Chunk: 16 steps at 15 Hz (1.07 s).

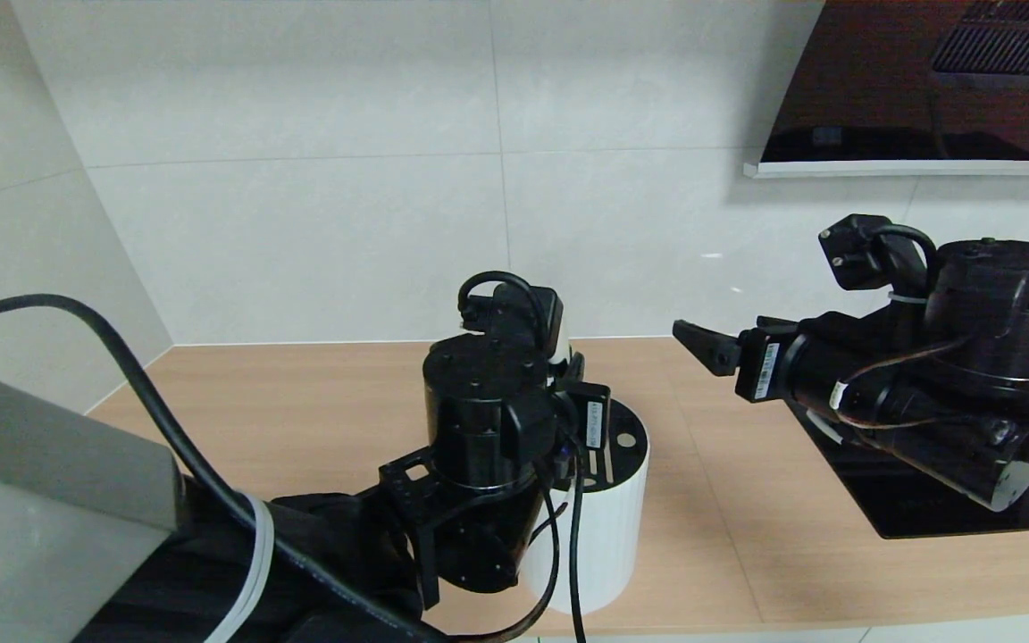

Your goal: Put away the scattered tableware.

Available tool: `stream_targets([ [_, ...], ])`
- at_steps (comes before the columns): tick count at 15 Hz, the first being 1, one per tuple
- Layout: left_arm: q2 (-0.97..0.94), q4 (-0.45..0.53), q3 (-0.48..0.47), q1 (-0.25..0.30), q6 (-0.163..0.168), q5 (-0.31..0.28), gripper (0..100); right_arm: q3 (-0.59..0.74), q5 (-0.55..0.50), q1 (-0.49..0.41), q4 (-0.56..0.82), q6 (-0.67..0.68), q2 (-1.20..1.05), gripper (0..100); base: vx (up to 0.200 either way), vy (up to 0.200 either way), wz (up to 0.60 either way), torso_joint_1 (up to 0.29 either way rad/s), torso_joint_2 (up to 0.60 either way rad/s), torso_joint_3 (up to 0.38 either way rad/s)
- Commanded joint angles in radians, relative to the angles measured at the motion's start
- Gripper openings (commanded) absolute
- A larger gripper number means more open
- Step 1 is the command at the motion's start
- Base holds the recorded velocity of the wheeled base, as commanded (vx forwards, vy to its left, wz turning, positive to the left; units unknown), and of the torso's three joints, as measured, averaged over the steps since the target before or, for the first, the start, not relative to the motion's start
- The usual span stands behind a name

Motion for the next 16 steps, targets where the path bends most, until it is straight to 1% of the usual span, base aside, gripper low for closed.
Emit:
stream_targets([
  [1, 0.018, 0.003, 0.000, 0.000, -0.002, 0.000, 0, 0.001, 0.000, 0.000, 0.000, 0.000, 0.003, 100, 0.000, 0.000, 0.00, 0.000, 0.00, 0.000],
  [10, 0.022, 0.015, 0.003, 0.000, -0.004, 0.013, 0, 0.002, 0.000, 0.000, 0.000, 0.000, 0.009, 100, 0.000, 0.000, 0.00, 0.000, 0.00, 0.000],
  [11, 0.024, 0.015, 0.003, 0.000, -0.004, 0.013, 100, 0.002, 0.000, 0.000, 0.000, 0.000, 0.009, 100, 0.000, 0.000, 0.00, 0.000, 0.00, 0.000],
  [16, 0.018, 0.015, 0.001, 0.000, -0.004, 0.016, 100, 0.002, 0.000, 0.000, 0.000, 0.000, 0.009, 100, 0.000, 0.000, 0.00, 0.000, 0.00, 0.000],
])
